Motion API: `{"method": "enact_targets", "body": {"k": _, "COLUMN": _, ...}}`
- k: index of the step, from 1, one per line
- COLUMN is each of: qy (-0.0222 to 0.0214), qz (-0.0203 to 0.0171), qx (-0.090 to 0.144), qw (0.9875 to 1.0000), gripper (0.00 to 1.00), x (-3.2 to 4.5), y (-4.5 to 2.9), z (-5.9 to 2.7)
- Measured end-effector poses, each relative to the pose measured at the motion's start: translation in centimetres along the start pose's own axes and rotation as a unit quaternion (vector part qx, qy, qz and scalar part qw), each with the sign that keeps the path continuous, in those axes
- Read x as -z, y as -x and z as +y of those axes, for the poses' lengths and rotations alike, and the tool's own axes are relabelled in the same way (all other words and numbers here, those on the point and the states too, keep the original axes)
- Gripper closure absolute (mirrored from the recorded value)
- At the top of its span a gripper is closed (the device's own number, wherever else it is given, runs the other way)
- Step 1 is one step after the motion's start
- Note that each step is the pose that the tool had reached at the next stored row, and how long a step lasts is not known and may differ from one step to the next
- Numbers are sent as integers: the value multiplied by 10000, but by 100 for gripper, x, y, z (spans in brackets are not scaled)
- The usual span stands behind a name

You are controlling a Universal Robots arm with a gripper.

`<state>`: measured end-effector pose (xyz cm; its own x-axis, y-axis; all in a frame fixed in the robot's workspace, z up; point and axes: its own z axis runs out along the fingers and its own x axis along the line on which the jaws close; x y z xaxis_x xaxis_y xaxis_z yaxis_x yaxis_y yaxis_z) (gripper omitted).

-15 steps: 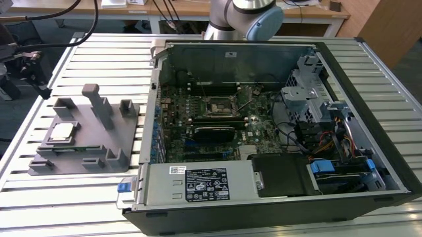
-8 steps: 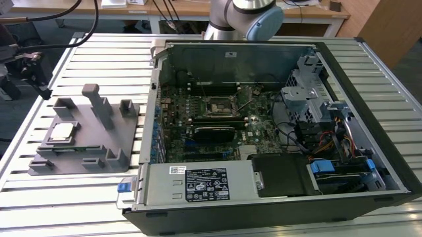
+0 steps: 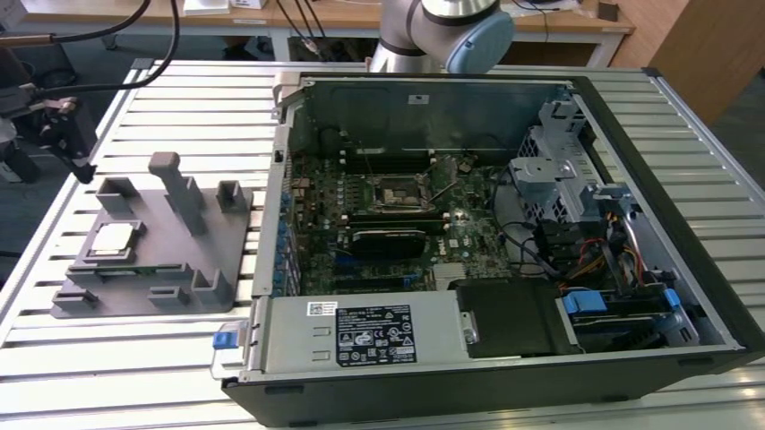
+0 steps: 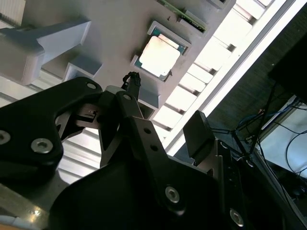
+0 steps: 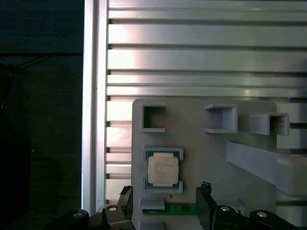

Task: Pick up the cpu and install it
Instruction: 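Pick up the cpu and move it towards the insertion slot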

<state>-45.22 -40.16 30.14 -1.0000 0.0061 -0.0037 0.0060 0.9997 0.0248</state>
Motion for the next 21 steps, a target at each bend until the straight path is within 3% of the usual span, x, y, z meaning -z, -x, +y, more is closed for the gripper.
{"method": "enact_targets", "body": {"k": 7, "qy": -22, "qz": 0, "qx": 0, "qw": 10000, "gripper": 37, "x": -22, "y": 0, "z": -1}}
{"method": "enact_targets", "body": {"k": 21, "qy": -23, "qz": -1, "qx": 0, "qw": 10000, "gripper": 37, "x": -78, "y": 0, "z": -3}}
